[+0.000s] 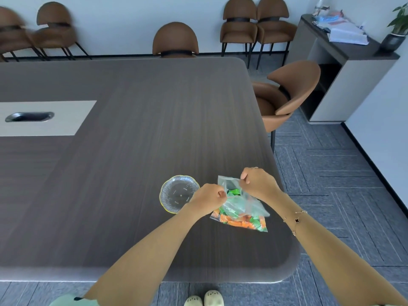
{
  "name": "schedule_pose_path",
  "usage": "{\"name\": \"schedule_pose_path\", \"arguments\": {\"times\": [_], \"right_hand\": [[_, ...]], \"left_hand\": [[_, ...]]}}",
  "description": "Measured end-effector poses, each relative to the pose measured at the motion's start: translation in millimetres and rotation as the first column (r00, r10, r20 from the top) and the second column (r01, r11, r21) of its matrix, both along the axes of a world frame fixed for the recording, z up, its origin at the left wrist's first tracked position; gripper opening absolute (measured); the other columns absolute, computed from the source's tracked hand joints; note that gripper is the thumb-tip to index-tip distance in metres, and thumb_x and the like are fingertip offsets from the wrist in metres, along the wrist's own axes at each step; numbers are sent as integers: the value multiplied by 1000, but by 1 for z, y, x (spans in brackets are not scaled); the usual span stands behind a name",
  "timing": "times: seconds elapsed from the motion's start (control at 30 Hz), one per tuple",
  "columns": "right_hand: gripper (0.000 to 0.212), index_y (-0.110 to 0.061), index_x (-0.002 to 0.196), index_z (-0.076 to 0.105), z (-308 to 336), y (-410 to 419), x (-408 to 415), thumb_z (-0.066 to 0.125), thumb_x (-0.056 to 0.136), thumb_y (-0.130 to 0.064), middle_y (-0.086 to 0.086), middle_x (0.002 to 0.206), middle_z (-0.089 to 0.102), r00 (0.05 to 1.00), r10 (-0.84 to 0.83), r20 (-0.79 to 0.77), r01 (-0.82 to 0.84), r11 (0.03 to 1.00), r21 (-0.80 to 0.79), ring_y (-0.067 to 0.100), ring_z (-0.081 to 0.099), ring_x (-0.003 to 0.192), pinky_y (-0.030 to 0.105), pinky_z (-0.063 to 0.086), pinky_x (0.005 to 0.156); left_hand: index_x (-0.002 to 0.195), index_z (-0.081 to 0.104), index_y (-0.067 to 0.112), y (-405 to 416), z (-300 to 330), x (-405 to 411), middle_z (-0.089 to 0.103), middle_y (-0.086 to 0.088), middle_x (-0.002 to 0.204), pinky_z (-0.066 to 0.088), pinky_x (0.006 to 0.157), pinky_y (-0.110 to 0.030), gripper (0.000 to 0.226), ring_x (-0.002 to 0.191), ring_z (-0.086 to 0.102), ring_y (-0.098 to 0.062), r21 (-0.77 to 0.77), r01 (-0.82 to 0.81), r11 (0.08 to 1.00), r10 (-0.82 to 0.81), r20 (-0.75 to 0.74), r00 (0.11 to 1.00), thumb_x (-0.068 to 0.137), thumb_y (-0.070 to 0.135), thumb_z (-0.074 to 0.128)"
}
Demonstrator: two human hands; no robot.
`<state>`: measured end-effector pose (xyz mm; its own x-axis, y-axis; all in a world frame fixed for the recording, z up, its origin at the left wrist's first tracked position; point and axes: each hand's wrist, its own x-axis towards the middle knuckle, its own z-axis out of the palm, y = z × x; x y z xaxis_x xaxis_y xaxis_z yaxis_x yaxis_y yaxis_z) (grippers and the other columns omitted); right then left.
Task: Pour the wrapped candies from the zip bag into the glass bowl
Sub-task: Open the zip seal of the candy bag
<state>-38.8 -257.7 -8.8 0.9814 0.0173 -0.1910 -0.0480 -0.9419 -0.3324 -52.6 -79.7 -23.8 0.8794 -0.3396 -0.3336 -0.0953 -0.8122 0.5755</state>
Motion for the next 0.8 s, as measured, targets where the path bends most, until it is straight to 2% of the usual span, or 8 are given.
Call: {"name": "schedule_pose_path", "arguments": {"times": [0.07,0.17,0.27,0.33,0.47,0.57,0.7,0.8], "right_hand": [[35,-15,103,59,-5,8,-7,53,87,-45,-2,85,61,994,74,-86,-75,997,-14,18,61,76,28,45,60],[40,-15,85,55,-11,20,-14,50,84,-55,-3,74,56,982,103,-159,-125,983,-136,19,58,74,28,42,60],[31,-12,82,56,-11,22,-15,53,85,-43,-5,62,50,962,116,-248,-155,978,-143,21,57,67,24,38,51],[24,-10,90,61,-8,21,-13,55,85,-32,0,71,58,955,134,-263,-174,976,-134,21,58,68,22,36,47],[19,-9,95,62,10,4,-8,48,90,-19,8,90,64,999,34,-33,-41,968,-247,27,63,84,29,44,61],[30,-5,97,63,13,-7,-9,44,94,-27,11,97,68,985,56,162,13,917,-398,30,65,91,35,49,74],[58,-15,59,50,7,7,-22,37,89,-63,-3,57,52,982,11,-188,-75,938,-338,14,54,55,30,43,65],[42,-13,90,63,-3,11,-26,49,87,-52,-3,71,56,943,-10,-334,-80,963,-256,16,58,68,29,46,64]], "left_hand": [[83,63,13,-2,1,-1,70,-9,87,52,78,-40,22,83,64,-28,29,-3,1000,3,26,1000,91,26,46],[95,66,12,-4,3,-1,71,-8,96,52,80,-38,26,90,65,-28,60,2,998,-5,53,999,92,29,48],[90,66,9,1,2,-4,70,-10,92,49,72,-35,23,86,65,-29,155,51,987,-65,85,994,89,24,48],[82,64,7,5,1,-7,67,-11,84,46,67,-34,22,80,64,-31,211,78,974,-101,103,990,86,22,48],[68,56,14,16,2,-13,56,-5,69,42,62,-29,18,66,53,-26,263,100,960,-131,105,986,83,20,50],[67,52,14,21,3,-15,53,-2,66,38,61,-28,17,63,48,-25,257,64,964,-95,111,989,83,20,49],[68,50,13,22,4,-15,54,-1,65,40,62,-29,19,64,50,-24,191,5,982,-25,103,994,85,20,47],[76,59,8,22,6,-14,67,-6,78,43,65,-30,21,70,58,-26,175,-4,984,-15,106,994,86,22,48]]}}
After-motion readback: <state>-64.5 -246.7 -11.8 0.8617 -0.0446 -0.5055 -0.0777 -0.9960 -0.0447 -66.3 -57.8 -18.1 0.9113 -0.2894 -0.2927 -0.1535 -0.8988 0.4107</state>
